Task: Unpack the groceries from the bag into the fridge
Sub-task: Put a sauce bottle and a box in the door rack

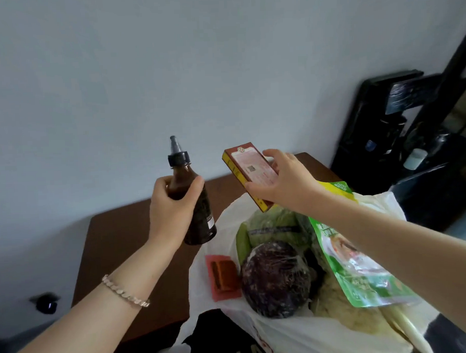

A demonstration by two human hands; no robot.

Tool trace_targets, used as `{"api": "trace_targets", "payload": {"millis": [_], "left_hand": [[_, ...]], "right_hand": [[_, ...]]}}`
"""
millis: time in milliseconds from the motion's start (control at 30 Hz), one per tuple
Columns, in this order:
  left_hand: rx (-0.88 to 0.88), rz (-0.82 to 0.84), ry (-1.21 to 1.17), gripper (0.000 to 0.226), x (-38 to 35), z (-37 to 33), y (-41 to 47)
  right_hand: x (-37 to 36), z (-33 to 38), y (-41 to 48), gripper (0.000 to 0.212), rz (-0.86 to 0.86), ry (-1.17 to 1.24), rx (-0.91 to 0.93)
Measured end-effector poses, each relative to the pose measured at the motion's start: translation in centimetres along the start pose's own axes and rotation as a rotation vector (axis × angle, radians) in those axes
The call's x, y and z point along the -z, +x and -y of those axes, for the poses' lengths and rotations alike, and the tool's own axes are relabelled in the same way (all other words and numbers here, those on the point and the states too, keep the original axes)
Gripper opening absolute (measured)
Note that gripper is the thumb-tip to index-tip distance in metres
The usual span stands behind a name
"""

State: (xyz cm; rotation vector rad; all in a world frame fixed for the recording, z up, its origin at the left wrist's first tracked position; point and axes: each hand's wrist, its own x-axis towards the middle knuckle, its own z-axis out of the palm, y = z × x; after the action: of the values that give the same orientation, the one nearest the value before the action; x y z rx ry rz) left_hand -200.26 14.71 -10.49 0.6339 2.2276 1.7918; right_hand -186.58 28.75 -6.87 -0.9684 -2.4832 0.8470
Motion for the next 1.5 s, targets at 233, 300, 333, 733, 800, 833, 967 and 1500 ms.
{"api": "trace_targets", "payload": {"millis": [233,300,333,733,800,833,967,1500], "left_hand": [[-0.286,0.262,0.050,0.030,-5.3,-7.7,-1.2],[-0.352,0.322,0.049,0.031,-7.5,-9.3,-2.4],[-0.376,0.347,0.043,0.031,-8.6,-10.0,-3.3],[-0.599,0.811,-0.037,0.037,-24.6,-18.1,-24.6],[-0.600,0.911,-0.024,0.040,-28.2,-18.9,-30.2],[-0.588,0.962,-0.025,0.041,-30.2,-19.1,-33.2],[-0.576,1.193,-0.021,0.045,-37.5,-20.1,-46.2],[-0.867,2.081,-0.104,0.052,-52.2,-27.0,-98.9]], "right_hand": [[8.4,-2.7,-4.1,0.066,-0.169,-0.204,-0.119],[11.1,-4.7,-6.5,0.070,-0.200,-0.253,-0.162],[12.3,-5.6,-7.9,0.074,-0.209,-0.268,-0.182],[25.1,-18.2,-30.2,0.075,-0.333,-0.388,-0.513],[27.5,-21.1,-35.8,0.073,-0.335,-0.381,-0.620],[28.7,-22.5,-38.9,0.070,-0.315,-0.393,-0.667],[33.2,-27.0,-52.0,0.054,-0.402,-0.375,-0.927],[41.8,-31.3,-98.5,0.066,-0.981,-0.337,-1.859]]}}
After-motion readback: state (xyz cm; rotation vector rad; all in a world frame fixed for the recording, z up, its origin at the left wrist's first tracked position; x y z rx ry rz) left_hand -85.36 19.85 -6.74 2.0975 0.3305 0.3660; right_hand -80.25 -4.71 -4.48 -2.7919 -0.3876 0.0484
